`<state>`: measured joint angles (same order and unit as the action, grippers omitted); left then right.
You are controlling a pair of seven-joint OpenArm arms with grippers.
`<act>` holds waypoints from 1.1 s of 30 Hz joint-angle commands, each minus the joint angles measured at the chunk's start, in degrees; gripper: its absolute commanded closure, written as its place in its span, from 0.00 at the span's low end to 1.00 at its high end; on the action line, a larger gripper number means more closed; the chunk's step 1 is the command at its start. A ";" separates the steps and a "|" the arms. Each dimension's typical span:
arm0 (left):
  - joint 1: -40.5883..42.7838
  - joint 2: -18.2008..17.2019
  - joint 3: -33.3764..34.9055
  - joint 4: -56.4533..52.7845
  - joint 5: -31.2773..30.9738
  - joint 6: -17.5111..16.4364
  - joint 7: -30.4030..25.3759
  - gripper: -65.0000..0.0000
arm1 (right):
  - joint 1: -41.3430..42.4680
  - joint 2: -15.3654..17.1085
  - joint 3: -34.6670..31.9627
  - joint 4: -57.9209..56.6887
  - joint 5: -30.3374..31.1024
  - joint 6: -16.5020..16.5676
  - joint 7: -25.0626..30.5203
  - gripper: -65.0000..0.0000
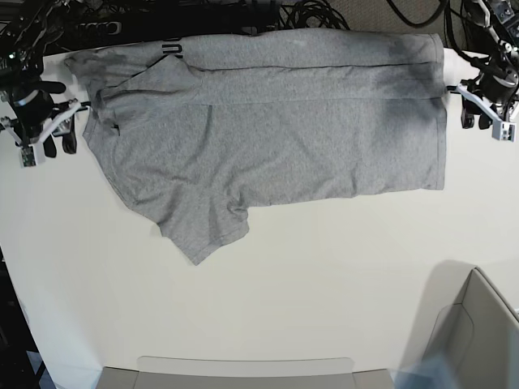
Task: Fold the T-shirt properly
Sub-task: 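Open both grippers and release the folded edge, then move both grippers to the hem corners of the shirt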
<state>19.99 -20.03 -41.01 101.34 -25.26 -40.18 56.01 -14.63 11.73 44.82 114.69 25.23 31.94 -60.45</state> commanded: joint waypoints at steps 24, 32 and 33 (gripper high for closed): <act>-14.05 -1.11 17.85 -9.78 -0.28 3.74 3.38 1.00 | 21.71 -7.81 -30.44 -22.25 -25.28 -0.25 1.06 0.97; -21.00 -2.08 23.12 -22.00 2.71 3.66 2.59 1.00 | 26.55 -8.34 -30.44 -35.62 -25.63 -3.33 5.63 0.98; -21.61 -2.08 24.18 -22.79 4.20 3.74 1.53 1.00 | 27.07 -8.25 -30.44 -37.02 -25.63 -4.82 5.72 0.98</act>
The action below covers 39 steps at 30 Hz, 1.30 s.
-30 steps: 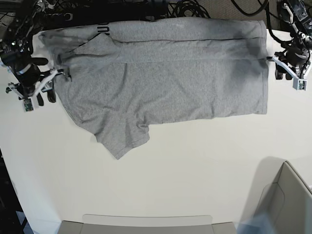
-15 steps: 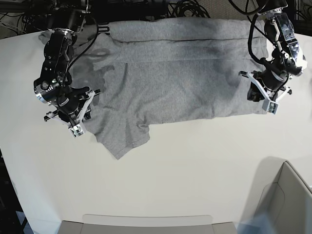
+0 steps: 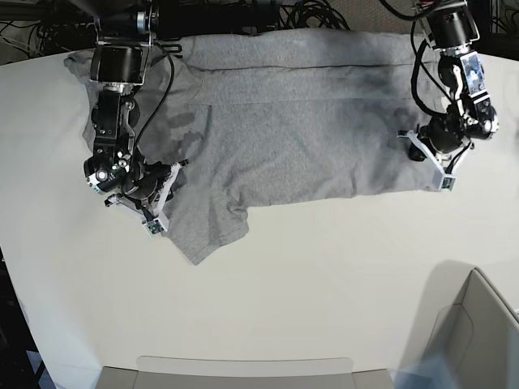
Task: Fold the T-shirt properly
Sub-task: 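Move both grippers to the hem corners of the shirt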
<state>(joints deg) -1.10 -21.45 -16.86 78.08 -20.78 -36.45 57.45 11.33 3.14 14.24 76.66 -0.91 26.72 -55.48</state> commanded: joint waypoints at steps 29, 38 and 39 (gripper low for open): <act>-1.14 -0.83 0.64 -1.47 1.92 -0.08 -2.73 1.00 | 26.86 5.87 -0.39 -38.47 4.12 -0.92 22.82 0.55; -0.87 -0.66 0.64 4.60 1.92 -0.08 -2.37 1.00 | 34.86 5.70 -4.09 -57.45 1.04 -0.57 32.58 0.55; -0.87 -0.66 0.64 5.12 1.92 -0.08 -2.29 1.00 | 35.22 5.70 -4.88 -58.60 1.21 -0.57 33.46 0.55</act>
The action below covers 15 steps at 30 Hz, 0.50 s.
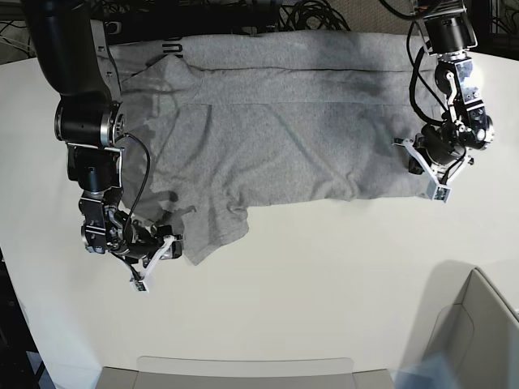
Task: Fold the T-shirt properly
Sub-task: 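Move both grippers to the hem corners of the shirt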
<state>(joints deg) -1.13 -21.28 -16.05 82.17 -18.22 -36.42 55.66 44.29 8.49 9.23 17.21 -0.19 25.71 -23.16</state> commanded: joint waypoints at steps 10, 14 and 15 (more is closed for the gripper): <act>-0.85 -0.83 -0.25 1.39 -0.64 0.07 -0.49 1.00 | 1.90 -1.33 -0.58 -3.81 0.41 0.44 1.93 0.55; -0.85 -0.83 -0.43 1.92 -0.64 -0.01 -0.49 1.00 | 1.29 -2.03 -0.58 -3.54 0.41 2.64 -2.38 0.55; -0.85 -0.83 -1.13 2.53 -0.64 -0.01 -0.49 1.00 | 1.29 -2.21 -0.22 -3.54 0.49 4.66 -3.70 0.55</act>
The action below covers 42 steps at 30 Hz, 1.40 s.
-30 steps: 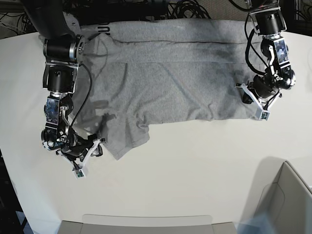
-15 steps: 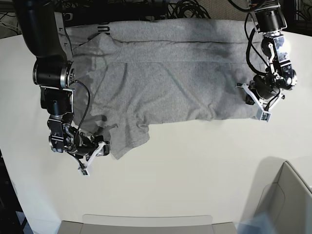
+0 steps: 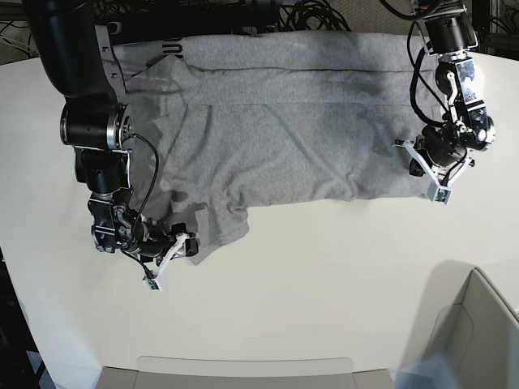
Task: Fold the T-shirt properly
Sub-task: 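Move both grippers to the hem corners of the shirt, then close both grippers on the hem corners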
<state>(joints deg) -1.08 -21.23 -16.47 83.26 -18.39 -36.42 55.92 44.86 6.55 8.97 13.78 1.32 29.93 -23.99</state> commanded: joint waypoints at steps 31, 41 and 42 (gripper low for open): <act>-12.85 -7.82 -7.57 -25.11 0.33 -3.58 -7.35 0.47 | 0.46 -0.17 -0.31 -0.02 -1.28 3.25 -5.68 0.55; -12.85 -4.57 -5.99 -25.11 0.33 -3.58 -7.35 0.47 | 0.46 -0.26 -0.31 -0.02 -1.28 3.25 -7.26 0.55; -12.85 -4.39 -4.94 -25.11 0.33 -3.58 -7.35 0.47 | 0.46 -0.26 -0.31 0.07 -1.28 3.25 -7.18 0.55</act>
<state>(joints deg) -13.17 -25.54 -21.82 57.69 -17.98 -39.64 47.59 44.80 6.28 8.97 13.91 2.17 33.45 -27.27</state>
